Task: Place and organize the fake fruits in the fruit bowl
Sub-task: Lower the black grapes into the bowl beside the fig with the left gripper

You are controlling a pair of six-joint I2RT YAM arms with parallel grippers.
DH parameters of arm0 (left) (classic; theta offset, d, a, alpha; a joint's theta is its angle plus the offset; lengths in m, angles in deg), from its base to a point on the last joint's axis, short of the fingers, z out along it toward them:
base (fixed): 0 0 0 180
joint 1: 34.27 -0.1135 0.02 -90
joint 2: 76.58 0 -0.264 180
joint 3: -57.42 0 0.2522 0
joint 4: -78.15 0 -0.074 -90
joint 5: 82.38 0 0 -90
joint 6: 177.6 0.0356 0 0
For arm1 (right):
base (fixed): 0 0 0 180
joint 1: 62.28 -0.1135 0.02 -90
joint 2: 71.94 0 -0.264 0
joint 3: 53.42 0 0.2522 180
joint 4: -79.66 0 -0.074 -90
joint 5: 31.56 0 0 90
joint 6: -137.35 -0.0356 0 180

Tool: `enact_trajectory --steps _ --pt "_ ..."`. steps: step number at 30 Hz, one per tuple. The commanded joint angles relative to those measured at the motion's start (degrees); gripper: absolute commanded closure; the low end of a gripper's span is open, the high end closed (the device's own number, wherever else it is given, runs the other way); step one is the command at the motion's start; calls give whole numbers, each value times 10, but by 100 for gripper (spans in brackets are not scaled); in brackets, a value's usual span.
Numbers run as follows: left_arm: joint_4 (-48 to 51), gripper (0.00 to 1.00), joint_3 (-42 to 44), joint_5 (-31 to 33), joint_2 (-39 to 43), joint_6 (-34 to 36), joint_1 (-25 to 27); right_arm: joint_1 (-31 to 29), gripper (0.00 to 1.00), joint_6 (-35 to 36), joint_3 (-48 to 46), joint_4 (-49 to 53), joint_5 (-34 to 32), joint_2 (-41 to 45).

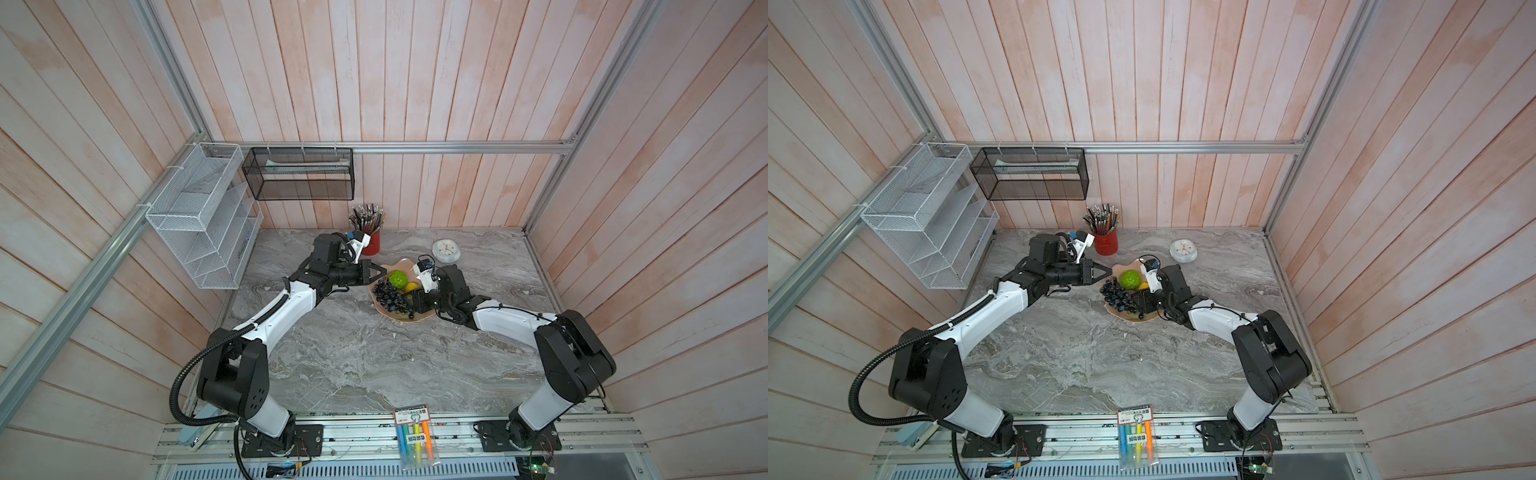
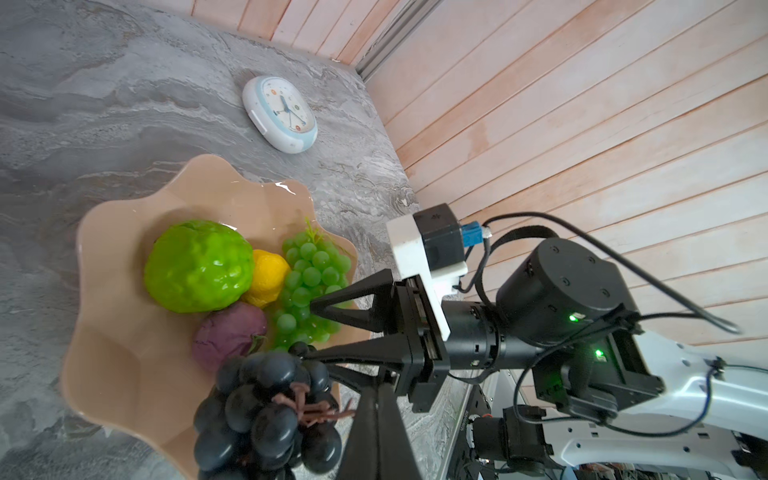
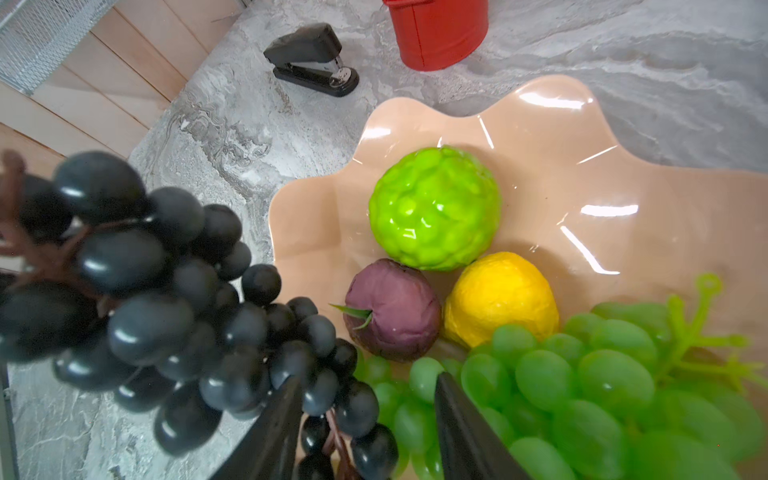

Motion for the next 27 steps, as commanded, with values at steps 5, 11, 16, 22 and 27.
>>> enact_trajectory --steps 5,11,16,22,27 --pt "-6 100 -44 -14 -55 27 -11 -9 49 8 18 -10 21 -40" --pt "3 100 -97 -15 -114 36 -13 -16 50 7 23 -9 31 -50" --pt "1 100 -137 -28 -167 31 -13 -18 51 9 29 -5 36 -56" --pt "-9 100 -162 -44 -210 25 -12 -17 51 17 32 6 35 -51" --pt "-24 100 -179 -49 -240 19 -12 -17 51 20 33 19 19 -28"
